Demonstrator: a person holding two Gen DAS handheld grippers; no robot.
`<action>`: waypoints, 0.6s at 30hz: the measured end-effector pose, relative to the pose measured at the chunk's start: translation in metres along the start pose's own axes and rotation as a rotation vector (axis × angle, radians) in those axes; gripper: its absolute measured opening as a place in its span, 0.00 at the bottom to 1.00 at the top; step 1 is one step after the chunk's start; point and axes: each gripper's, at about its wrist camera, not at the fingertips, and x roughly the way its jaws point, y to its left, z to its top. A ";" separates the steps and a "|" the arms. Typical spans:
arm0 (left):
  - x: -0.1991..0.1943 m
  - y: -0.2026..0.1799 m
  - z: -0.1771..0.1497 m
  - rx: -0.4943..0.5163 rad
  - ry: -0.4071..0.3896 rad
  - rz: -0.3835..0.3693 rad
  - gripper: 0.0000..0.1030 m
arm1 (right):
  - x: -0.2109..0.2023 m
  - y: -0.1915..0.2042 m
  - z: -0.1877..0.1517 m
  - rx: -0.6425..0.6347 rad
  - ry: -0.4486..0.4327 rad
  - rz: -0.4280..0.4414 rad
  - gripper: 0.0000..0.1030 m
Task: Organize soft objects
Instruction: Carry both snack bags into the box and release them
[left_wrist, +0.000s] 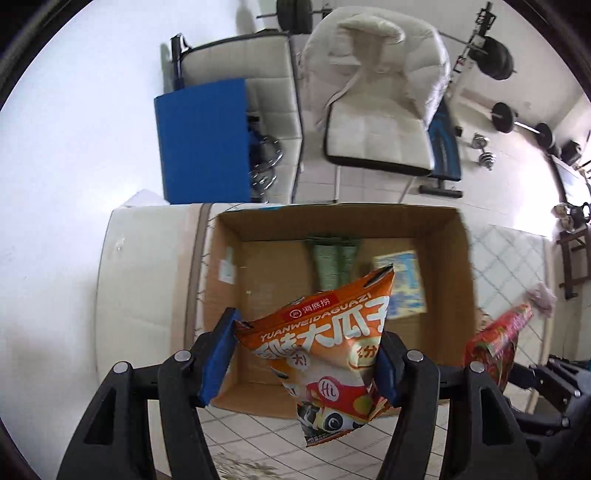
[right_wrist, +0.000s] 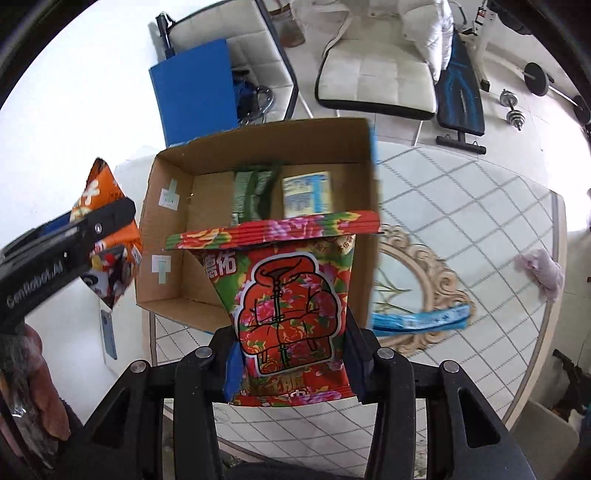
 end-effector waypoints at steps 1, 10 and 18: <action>0.009 0.006 0.001 -0.002 0.011 0.011 0.61 | 0.016 0.011 0.006 0.005 0.024 -0.003 0.46; 0.113 0.025 0.032 0.032 0.150 0.038 0.61 | 0.132 0.024 0.026 0.063 0.147 -0.093 0.46; 0.156 0.024 0.052 0.065 0.191 0.050 0.63 | 0.173 0.019 0.024 0.081 0.188 -0.139 0.46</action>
